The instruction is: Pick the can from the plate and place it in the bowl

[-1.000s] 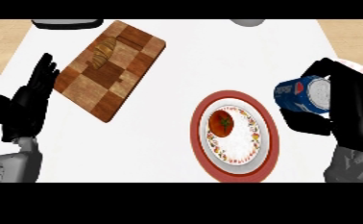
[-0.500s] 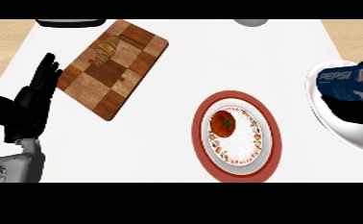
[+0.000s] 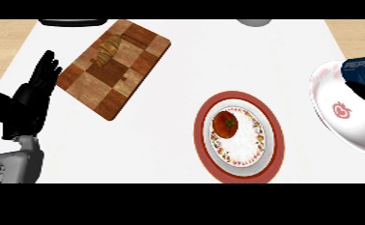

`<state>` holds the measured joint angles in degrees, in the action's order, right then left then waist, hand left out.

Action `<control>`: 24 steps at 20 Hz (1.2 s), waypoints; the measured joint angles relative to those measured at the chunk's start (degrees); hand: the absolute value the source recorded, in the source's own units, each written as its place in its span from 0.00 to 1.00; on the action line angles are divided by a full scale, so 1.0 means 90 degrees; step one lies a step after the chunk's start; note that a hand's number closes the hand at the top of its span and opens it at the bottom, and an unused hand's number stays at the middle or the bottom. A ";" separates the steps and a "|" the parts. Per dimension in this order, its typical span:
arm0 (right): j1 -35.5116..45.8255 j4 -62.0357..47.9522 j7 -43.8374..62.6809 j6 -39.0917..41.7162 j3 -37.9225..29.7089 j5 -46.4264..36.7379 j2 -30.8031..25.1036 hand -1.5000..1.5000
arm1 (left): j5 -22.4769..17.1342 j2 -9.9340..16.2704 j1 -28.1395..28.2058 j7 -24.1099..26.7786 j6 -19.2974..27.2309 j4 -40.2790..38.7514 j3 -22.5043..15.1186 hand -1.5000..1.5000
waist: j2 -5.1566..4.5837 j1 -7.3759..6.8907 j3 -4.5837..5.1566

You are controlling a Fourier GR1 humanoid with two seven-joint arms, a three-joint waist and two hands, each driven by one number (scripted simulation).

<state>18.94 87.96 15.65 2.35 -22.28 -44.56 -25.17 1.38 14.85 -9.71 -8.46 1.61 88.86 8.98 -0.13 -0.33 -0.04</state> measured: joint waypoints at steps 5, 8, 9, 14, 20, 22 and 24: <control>0.0546 -0.1737 -0.0884 -0.0713 -0.0154 -0.0019 -0.0217 1.00 | 0.0097 -0.0116 0.0004 -0.0065 0.0053 0.0081 -0.0083 0.50 | -0.0006 -0.0034 -0.0001; 0.0634 -0.2660 -0.0944 -0.0595 -0.0154 -0.0261 -0.0596 1.00 | 0.0127 -0.0169 0.0075 -0.0061 0.0065 0.0187 -0.0137 0.50 | -0.0033 -0.0096 0.0002; 0.0677 -0.2961 -0.0900 -0.0512 -0.0173 -0.0306 -0.0694 1.00 | 0.0134 -0.0178 0.0034 -0.0030 0.0075 0.0130 -0.0131 0.50 | -0.0040 -0.0095 0.0000; 0.1060 -0.4523 -0.1301 -0.0279 -0.0407 -0.0107 -0.1020 0.00 | 0.0127 -0.0185 0.0025 -0.0039 0.0070 0.0142 -0.0097 0.50 | -0.0033 -0.0095 -0.0005; 0.1201 -0.5481 -0.2584 -0.0132 -0.0949 0.0666 -0.1161 0.00 | 0.0091 -0.0125 -0.0046 -0.0029 0.0007 0.0021 -0.0013 0.50 | -0.0020 -0.0057 -0.0010; 0.1309 -0.5579 -0.2858 -0.0093 -0.1371 0.1166 -0.1111 0.00 | 0.0091 -0.0124 0.0021 -0.0003 0.0005 0.0044 0.0000 0.50 | -0.0011 -0.0041 -0.0014; 0.1419 -0.5574 -0.3099 -0.0001 -0.1848 0.1730 -0.1090 0.00 | 0.0109 -0.0142 0.0118 0.0073 0.0021 -0.0004 0.0015 0.50 | 0.0007 0.0018 -0.0015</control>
<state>31.72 37.79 -12.24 2.34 -38.91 -28.99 -34.98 2.37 13.58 -8.65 -7.80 1.80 88.82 9.12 -0.07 -0.17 -0.18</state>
